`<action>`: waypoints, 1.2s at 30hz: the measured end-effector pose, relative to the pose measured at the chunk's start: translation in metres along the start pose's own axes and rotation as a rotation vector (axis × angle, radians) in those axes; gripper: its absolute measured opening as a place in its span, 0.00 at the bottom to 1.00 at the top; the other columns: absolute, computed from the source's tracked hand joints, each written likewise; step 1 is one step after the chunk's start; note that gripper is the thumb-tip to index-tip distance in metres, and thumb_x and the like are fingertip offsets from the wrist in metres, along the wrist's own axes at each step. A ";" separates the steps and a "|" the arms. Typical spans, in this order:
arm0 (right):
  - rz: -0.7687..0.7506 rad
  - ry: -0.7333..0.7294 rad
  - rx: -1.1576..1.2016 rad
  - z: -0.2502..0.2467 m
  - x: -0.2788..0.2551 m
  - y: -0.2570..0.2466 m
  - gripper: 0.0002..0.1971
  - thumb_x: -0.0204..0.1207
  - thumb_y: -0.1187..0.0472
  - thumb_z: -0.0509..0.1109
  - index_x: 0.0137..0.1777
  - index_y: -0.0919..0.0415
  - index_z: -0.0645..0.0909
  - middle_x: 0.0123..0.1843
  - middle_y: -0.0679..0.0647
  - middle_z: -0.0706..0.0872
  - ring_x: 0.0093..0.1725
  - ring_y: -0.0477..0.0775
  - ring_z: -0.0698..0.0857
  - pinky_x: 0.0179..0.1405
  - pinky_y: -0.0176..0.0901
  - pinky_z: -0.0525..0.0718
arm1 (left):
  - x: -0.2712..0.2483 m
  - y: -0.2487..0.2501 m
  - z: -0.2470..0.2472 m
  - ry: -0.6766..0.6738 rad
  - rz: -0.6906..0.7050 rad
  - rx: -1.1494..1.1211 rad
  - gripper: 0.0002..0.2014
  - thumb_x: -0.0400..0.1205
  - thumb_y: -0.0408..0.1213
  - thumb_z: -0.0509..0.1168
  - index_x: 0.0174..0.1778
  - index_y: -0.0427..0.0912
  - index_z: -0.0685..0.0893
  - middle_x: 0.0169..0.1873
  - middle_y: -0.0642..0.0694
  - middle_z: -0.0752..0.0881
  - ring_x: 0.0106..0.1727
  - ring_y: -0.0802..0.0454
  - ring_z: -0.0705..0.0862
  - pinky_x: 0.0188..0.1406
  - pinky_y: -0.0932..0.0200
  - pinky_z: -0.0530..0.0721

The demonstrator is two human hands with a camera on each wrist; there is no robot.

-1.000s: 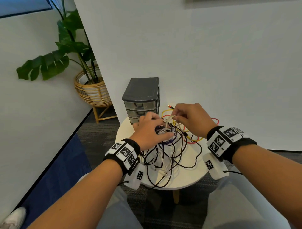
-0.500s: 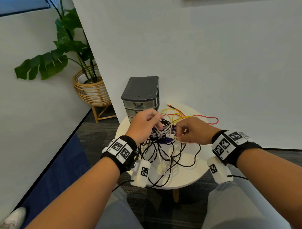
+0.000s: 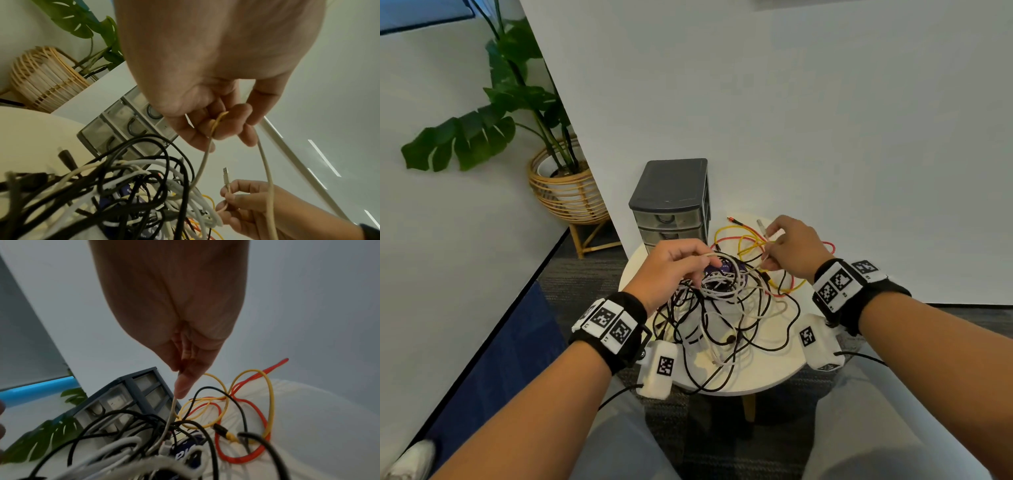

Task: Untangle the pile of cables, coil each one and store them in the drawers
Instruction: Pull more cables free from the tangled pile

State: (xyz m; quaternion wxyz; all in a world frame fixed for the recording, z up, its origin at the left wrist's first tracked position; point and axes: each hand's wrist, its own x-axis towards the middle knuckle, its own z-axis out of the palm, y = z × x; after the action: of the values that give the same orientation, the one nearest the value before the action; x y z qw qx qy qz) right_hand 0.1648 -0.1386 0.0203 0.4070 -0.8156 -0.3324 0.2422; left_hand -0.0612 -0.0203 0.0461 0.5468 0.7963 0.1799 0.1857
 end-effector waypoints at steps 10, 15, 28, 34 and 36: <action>-0.183 -0.067 -0.094 0.003 -0.021 -0.045 0.11 0.79 0.67 0.64 0.53 0.60 0.88 0.53 0.55 0.90 0.51 0.58 0.87 0.55 0.52 0.85 | 0.012 0.016 0.013 0.087 0.017 0.124 0.10 0.89 0.36 0.66 0.60 0.45 0.93 0.35 0.40 0.91 0.42 0.40 0.90 0.57 0.35 0.88; -0.263 -0.410 -0.171 -0.013 -0.042 -0.084 0.19 0.86 0.49 0.65 0.43 0.63 0.87 0.27 0.48 0.84 0.27 0.47 0.80 0.32 0.37 0.78 | 0.018 0.013 0.012 0.106 0.008 0.116 0.09 0.88 0.39 0.67 0.51 0.40 0.92 0.34 0.43 0.92 0.40 0.43 0.92 0.54 0.44 0.91; -0.260 -0.438 0.734 -0.017 -0.045 -0.098 0.20 0.93 0.59 0.54 0.37 0.57 0.74 0.45 0.62 0.89 0.54 0.64 0.90 0.65 0.66 0.84 | 0.024 -0.017 0.004 -0.008 0.088 0.385 0.06 0.81 0.29 0.74 0.45 0.45 0.88 0.47 0.51 0.86 0.49 0.65 0.83 0.50 0.76 0.75; -0.166 -0.346 1.200 -0.042 -0.041 -0.124 0.18 0.90 0.56 0.56 0.35 0.56 0.68 0.28 0.51 0.67 0.24 0.47 0.64 0.27 0.39 0.77 | 0.027 -0.040 0.000 0.001 0.051 0.461 0.07 0.80 0.36 0.77 0.48 0.52 0.88 0.60 0.55 0.78 0.60 0.74 0.76 0.56 0.82 0.69; -0.136 -0.367 1.298 -0.054 -0.041 -0.131 0.20 0.89 0.53 0.59 0.33 0.54 0.65 0.25 0.49 0.61 0.23 0.45 0.57 0.18 0.34 0.65 | 0.026 -0.041 -0.002 0.004 0.033 0.469 0.08 0.79 0.39 0.78 0.50 0.53 0.88 0.62 0.57 0.78 0.61 0.73 0.75 0.55 0.82 0.70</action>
State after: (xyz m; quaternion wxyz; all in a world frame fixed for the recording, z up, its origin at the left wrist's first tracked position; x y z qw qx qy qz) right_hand 0.1283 -0.1372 0.1630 0.7655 -0.3292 -0.2338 0.5010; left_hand -0.0431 0.0085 0.0107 0.3432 0.9041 0.2060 0.1494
